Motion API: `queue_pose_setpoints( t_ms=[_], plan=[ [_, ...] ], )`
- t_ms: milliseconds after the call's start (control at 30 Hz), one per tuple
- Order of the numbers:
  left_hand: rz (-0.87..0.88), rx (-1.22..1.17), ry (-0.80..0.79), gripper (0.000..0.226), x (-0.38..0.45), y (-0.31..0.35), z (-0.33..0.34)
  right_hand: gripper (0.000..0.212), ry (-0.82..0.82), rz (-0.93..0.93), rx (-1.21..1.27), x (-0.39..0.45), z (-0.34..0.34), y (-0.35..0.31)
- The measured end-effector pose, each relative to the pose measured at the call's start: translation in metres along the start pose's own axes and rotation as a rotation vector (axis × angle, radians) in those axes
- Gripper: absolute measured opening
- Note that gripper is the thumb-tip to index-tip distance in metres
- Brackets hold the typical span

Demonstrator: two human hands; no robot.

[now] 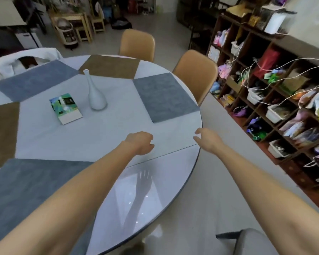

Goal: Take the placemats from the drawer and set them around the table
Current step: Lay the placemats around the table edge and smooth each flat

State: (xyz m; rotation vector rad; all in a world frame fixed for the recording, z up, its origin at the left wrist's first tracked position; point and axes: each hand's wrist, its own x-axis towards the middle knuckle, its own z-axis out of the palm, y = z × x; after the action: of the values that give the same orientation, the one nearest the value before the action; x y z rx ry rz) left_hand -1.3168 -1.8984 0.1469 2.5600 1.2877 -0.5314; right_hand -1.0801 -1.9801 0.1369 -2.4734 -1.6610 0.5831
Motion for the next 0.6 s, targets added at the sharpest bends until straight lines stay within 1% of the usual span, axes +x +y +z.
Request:
queue_pose_setpoints(
  t_ms=[133, 267, 333, 433, 533, 600],
  plan=[
    [-0.063, -0.004, -0.004, 0.047, 0.055, -0.021, -0.013, 0.042, -0.044, -0.079, -0.065, 0.071, -0.004, 0.005],
    [-0.120, -0.080, 0.008, 0.050, 0.127, -0.034, -0.025, 0.045, -0.103, -0.073, -0.128, 0.136, -0.006, 0.021],
    [-0.113, -0.098, -0.011, 0.051, 0.156, -0.031, -0.029, 0.046, -0.144, -0.082, -0.171, 0.167, -0.012, 0.030],
    [-0.101, -0.119, 0.010, 0.050, 0.196, -0.026, -0.035, 0.046, -0.160, -0.100, -0.194, 0.215, -0.026, 0.043],
    [-0.121, -0.143, -0.003, 0.045, 0.228, -0.022, -0.039, 0.048, -0.211, -0.170, -0.198, 0.258, -0.034, 0.051],
    [-0.142, -0.163, -0.021, 0.047, 0.250, -0.019, -0.038, 0.047, -0.237, -0.239, -0.251, 0.287, -0.035, 0.054]
  ],
)
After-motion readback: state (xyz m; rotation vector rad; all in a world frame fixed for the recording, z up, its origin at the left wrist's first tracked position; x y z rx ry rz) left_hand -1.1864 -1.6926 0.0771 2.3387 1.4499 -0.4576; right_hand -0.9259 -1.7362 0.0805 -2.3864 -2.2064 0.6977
